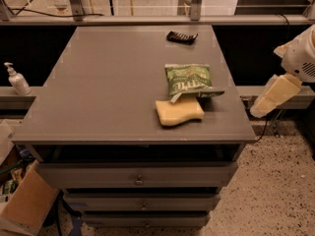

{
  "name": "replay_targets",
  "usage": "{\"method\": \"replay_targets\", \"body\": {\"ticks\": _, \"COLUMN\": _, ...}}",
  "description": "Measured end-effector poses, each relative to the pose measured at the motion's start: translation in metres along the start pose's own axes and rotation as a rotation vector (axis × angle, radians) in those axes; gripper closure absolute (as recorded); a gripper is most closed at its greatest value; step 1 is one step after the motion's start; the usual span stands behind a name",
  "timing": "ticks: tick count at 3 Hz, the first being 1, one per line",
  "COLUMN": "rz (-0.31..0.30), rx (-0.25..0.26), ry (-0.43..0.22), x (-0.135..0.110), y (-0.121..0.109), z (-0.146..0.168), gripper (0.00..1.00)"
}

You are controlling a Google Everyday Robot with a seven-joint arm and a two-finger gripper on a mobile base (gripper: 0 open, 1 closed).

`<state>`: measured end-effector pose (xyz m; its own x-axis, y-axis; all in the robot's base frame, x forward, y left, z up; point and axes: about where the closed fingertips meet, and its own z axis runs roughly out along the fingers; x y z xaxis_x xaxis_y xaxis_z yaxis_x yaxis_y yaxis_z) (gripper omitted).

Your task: Move green jalapeno chip bag near sponge

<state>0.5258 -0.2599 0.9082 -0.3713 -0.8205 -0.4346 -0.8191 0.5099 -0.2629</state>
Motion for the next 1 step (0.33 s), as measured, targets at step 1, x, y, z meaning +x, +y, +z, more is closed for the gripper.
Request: {"method": "replay_targets", "body": {"ticks": 1, "rz": 0.0, "rx": 0.0, "ry": 0.0, "x": 0.0, "y": 0.0001, "z": 0.0, "gripper": 0.0}}
